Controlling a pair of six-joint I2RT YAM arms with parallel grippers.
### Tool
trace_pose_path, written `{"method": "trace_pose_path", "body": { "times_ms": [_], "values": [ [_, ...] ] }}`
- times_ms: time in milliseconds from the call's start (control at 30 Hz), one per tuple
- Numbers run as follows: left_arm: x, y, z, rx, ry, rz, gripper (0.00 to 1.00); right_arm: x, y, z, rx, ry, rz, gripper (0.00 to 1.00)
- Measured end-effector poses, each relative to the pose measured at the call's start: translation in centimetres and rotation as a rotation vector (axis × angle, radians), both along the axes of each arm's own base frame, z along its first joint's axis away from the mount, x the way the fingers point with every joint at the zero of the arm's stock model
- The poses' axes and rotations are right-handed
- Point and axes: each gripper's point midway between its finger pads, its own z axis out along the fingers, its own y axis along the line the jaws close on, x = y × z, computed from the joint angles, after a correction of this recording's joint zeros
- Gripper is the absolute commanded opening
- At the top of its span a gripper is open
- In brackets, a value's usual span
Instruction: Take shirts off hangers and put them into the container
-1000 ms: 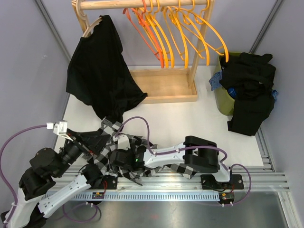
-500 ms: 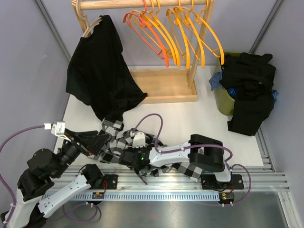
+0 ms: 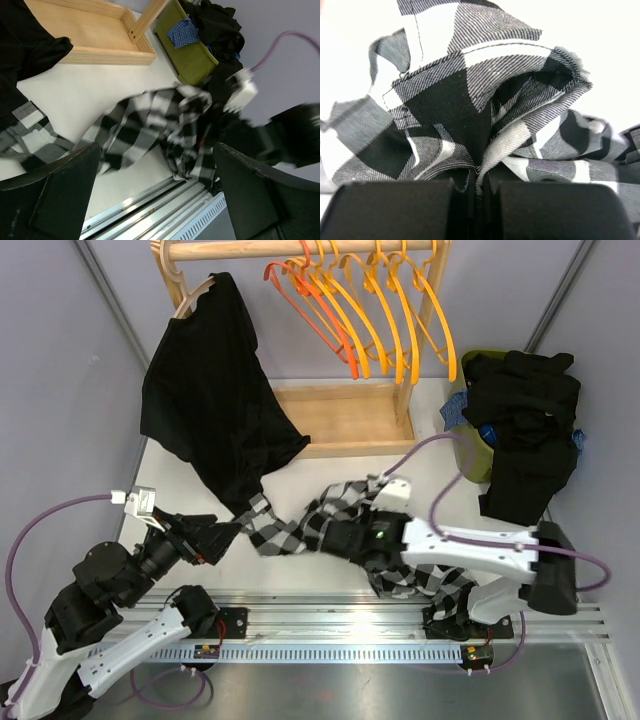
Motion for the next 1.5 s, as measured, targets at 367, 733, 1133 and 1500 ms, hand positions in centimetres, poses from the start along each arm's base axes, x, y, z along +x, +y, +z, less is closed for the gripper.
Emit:
{"method": "trace_pose_path", "body": {
  "times_ms": [367, 733, 1133, 1500],
  "values": [
    [0.6, -1.6, -0.4, 0.031, 0.032, -0.031, 0.99, 3.6, -15.5, 17.7, 0.237, -0.409, -0.287, 0.00],
    [1.5, -4.2, -0.7, 0.060, 0.070, -0.087, 0.99, 6.4, -26.3, 23.7, -0.071, -0.450, -0.525, 0.00],
    [0.8, -4.5, 2.4, 0.016, 0.032, -0.126, 0.99, 17.5, -33.8, 33.6, -0.039, -0.561, -0.610, 0.00],
    [0.4, -4.2, 2.7, 0.002, 0.049, -0.129, 0.99, 26.4, -39.7, 48.3, 0.199, -1.122, -0.418, 0.00]
  ]
}}
